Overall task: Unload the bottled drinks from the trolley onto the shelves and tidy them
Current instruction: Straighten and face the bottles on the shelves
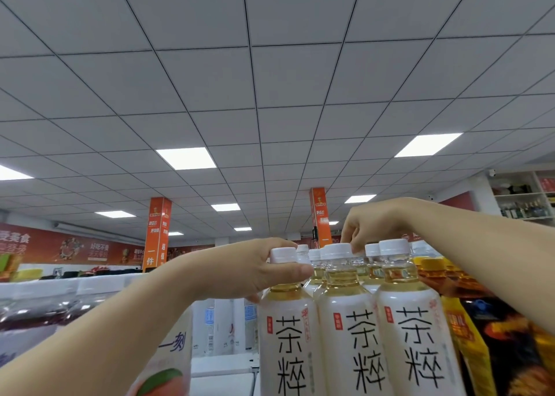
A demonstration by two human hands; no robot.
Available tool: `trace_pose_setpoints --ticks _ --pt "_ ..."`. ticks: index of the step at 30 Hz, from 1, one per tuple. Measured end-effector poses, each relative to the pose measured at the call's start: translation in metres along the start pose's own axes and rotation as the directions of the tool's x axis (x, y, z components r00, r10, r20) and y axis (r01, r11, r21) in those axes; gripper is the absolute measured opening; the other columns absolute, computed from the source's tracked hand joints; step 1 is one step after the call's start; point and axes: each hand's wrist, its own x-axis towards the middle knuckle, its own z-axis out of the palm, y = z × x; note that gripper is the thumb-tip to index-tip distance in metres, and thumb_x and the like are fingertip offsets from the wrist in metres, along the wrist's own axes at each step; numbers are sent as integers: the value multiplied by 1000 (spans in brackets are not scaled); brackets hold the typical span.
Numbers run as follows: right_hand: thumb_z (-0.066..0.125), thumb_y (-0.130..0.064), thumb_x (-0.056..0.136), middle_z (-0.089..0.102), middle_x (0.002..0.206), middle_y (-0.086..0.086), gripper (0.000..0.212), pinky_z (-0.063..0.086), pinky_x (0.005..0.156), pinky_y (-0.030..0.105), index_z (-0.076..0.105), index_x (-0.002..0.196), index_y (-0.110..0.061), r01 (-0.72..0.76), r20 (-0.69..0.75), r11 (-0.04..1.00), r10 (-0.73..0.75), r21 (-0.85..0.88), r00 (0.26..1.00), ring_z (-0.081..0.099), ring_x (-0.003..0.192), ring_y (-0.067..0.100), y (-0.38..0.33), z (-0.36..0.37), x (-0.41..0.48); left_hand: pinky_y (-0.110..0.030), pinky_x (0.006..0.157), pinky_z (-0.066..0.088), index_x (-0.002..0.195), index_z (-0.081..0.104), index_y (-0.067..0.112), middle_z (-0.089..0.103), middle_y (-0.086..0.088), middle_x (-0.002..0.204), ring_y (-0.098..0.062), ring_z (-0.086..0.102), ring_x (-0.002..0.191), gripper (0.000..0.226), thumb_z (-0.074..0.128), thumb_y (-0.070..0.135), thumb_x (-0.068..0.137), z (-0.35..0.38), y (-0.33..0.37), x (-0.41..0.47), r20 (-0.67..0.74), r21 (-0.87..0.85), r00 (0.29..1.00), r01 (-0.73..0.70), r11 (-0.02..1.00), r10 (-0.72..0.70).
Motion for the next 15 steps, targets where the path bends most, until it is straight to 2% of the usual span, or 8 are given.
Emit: trace_pose_setpoints --ticks 2,5,9,11,13,15 --pt "57 -20 91 65 111 -7 28 47 87 22 64 117 -16 0 -8 1000 0 6 1000 59 98 7 0 1 0 -31 90 53 105 40 49 61 8 120 -10 61 106 39 48 65 70 1 0 0 -15 -18 1000 0 1000 0" --pt "54 -27 92 63 119 -6 30 47 87 22 62 121 -20 9 -53 1000 -9 3 999 59 99 7 0 3 -6 -34 90 53 117 44 40 62 5 119 -12 61 106 54 48 65 69 3 2 0 -37 -8 999 11 1000 -12" --pt "51 -43 92 62 102 -15 33 49 75 17 64 113 -21 33 -200 996 -16 81 980 61 89 2 2 -3 -34 -31 86 55 108 43 44 64 6 116 -11 64 102 43 49 62 69 5 4 -2 -47 -30 999 15 999 -16" --pt "56 -43 89 66 97 -12 30 53 71 18 67 107 -21 36 -176 991 -13 128 984 64 86 5 7 -6 -47 -31 85 56 106 45 43 64 4 115 -12 65 100 41 50 61 70 6 6 -4 -56 -44 998 16 999 -18" --pt "63 -36 86 70 98 -2 28 54 65 19 67 108 -19 21 -76 979 -5 201 997 68 83 11 11 -6 -53 -32 85 56 104 46 43 65 3 115 -12 65 100 39 51 60 70 6 7 -5 -58 -53 998 22 998 -25" --pt "67 -28 85 70 103 7 26 58 70 26 67 109 -18 20 -11 960 -17 280 1000 69 90 19 13 -3 -54 -30 84 56 101 45 44 65 2 116 -11 65 100 35 50 60 70 7 9 -6 -51 -53 998 25 998 -28"
